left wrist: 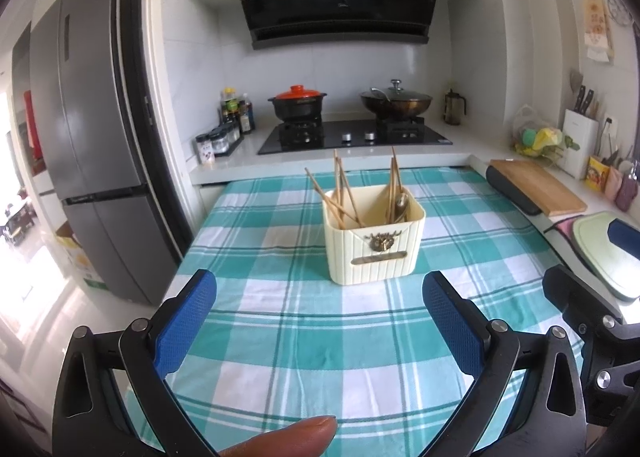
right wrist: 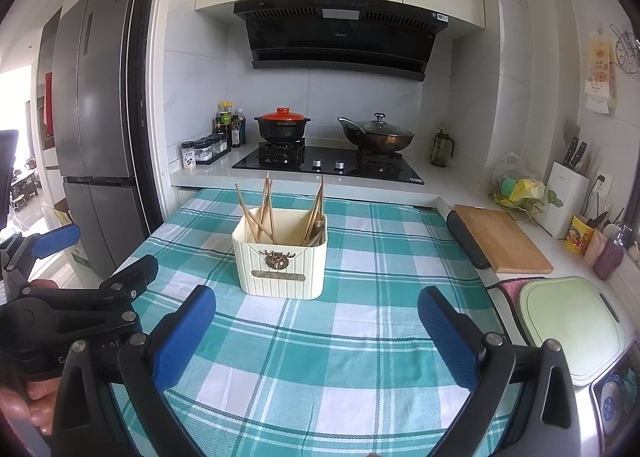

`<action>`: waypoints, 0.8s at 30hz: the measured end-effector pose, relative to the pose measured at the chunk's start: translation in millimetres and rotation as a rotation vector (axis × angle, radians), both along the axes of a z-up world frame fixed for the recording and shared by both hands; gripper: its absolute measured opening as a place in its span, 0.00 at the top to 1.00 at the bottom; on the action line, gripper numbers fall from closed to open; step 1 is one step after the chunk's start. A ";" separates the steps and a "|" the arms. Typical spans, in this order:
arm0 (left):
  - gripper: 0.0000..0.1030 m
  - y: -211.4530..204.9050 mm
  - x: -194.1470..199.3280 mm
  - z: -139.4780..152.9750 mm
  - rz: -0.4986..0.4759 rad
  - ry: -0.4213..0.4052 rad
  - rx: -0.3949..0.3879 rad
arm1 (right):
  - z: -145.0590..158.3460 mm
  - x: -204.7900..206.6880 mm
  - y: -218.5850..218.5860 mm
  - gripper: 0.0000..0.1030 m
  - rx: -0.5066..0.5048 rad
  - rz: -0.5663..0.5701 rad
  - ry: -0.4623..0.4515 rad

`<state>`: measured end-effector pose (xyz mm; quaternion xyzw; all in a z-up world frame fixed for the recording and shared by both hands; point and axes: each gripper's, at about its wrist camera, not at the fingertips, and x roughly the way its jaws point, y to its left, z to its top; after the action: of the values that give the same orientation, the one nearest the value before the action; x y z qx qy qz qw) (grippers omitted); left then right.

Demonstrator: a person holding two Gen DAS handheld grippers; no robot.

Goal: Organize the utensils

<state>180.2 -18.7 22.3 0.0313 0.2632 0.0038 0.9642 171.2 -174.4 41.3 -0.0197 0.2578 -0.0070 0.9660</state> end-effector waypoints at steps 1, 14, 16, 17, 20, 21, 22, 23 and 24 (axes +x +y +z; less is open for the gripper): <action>0.00 -0.2 -0.4 -0.2 0.000 0.000 -0.001 | 0.6 -0.4 0.1 0.00 -0.003 -0.002 -0.002; 0.00 1.2 -2.3 0.4 0.003 -0.005 -0.002 | 2.2 -0.5 1.3 0.00 -0.010 -0.011 0.008; 0.00 1.3 -2.4 0.4 0.003 -0.005 -0.002 | 2.5 -0.7 1.0 0.00 -0.009 -0.012 0.009; 0.00 1.5 -2.4 0.4 0.003 -0.005 -0.003 | 2.5 -0.9 0.8 0.00 -0.009 -0.013 0.009; 0.00 1.7 -2.4 0.4 0.002 -0.005 -0.004 | 2.3 -0.6 -0.5 0.00 -0.008 -0.016 0.011; 0.00 1.8 -2.3 0.5 0.002 -0.005 -0.003 | 2.3 -0.5 -0.9 0.00 -0.008 -0.018 0.012; 0.00 1.8 -2.4 0.4 0.003 -0.005 -0.003 | 2.4 -0.4 -1.1 0.00 -0.008 -0.021 0.012; 0.00 2.0 -2.6 0.4 0.003 -0.006 -0.003 | 2.5 -0.5 -0.8 0.00 -0.009 -0.026 0.013; 0.00 2.4 -2.6 0.7 0.003 -0.005 -0.004 | 2.4 -0.4 -1.2 0.00 -0.008 -0.029 0.013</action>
<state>177.7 -16.3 23.1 0.0291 0.2606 0.0048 0.9650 170.8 -175.6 43.7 -0.0200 0.2645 -0.0217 0.9639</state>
